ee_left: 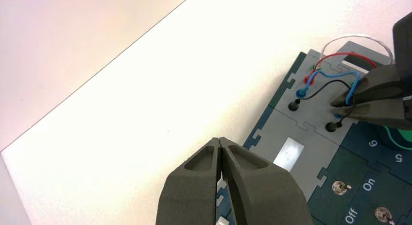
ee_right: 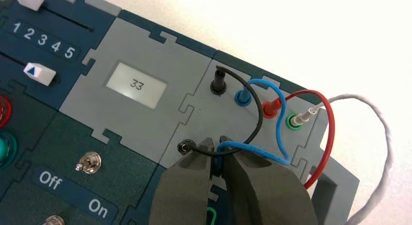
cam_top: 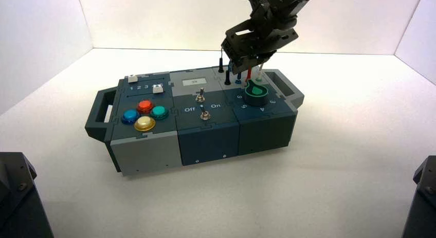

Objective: Insert the blue wire.

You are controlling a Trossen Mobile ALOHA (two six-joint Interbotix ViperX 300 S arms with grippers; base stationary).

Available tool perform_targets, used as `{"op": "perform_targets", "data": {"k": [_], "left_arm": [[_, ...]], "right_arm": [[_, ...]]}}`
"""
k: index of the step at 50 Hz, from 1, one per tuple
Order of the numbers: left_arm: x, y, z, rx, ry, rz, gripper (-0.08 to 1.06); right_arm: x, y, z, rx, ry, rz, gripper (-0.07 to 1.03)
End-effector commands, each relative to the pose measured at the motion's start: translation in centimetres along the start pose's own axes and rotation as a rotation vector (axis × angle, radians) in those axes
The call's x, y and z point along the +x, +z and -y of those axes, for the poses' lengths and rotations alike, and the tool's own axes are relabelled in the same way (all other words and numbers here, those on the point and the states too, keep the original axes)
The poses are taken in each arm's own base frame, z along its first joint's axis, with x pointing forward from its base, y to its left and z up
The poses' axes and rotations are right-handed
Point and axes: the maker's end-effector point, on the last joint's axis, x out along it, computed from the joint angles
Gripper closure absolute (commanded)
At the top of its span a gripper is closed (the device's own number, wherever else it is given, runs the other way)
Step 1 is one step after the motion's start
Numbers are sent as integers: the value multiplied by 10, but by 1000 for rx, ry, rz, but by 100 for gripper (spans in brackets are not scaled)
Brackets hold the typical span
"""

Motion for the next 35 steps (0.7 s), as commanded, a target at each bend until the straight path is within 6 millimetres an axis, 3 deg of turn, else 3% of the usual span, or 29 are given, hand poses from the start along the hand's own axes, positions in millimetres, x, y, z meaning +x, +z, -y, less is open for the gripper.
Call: {"op": "perform_targets", "data": {"k": [1,35], "left_arm": [[-11,10,-6,1,21,43,101],[-13,14,-7,1,25,56,101]], "right_arm": [[-5,10,0,-12,-1,14,98],[19,5,-4,-37,1,-121,98]]}}
